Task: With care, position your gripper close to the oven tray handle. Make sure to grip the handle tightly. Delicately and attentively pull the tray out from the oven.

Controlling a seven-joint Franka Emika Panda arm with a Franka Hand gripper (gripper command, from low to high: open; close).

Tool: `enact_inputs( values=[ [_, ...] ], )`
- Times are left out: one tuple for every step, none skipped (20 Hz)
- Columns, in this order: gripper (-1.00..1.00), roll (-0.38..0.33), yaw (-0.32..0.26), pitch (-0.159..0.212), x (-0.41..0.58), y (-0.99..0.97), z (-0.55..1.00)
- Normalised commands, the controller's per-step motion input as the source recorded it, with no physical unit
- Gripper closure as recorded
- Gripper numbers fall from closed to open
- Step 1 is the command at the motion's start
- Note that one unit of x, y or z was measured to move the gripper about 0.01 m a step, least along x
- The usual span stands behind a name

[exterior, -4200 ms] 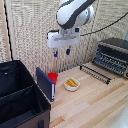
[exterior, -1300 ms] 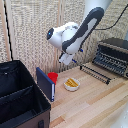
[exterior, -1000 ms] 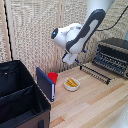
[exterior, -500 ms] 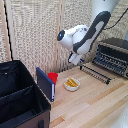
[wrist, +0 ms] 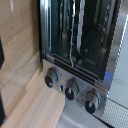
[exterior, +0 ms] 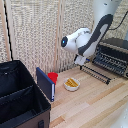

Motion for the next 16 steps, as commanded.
enact_inputs(
  values=[
    [-1.0, -0.116, 0.132, -0.047, -0.097, -0.67, -0.12],
    [-1.0, -0.117, 0.132, -0.05, -0.103, -0.67, -0.12],
    [-1.0, -0.119, 0.129, -0.047, -0.086, -0.66, -0.09],
    [-1.0, -0.105, 0.134, -0.043, -0.049, -0.64, -0.05],
    [-1.0, -0.099, 0.145, -0.028, -0.031, -0.63, 0.0],
    [-1.0, -0.099, 0.156, -0.02, -0.034, -0.61, 0.0],
    [-1.0, -0.1, 0.161, -0.014, -0.029, -0.61, 0.0],
    [-1.0, -0.09, 0.164, -0.01, -0.043, -0.64, 0.0],
    [-1.0, -0.084, 0.164, -0.004, -0.049, -0.65, -0.02],
    [-1.0, -0.073, 0.162, -0.006, -0.06, -0.67, -0.04],
    [-1.0, -0.072, 0.153, -0.014, -0.097, -0.69, -0.04],
    [-1.0, -0.063, 0.156, -0.007, -0.071, -0.69, -0.07],
    [-1.0, -0.062, 0.155, -0.003, -0.06, -0.7, -0.07],
    [-1.0, -0.059, 0.154, 0.0, -0.049, -0.68, -0.1],
    [-1.0, -0.05, 0.154, 0.0, -0.026, -0.68, -0.13],
    [-1.0, -0.038, 0.151, 0.0, -0.006, -0.66, -0.13]
  ],
)
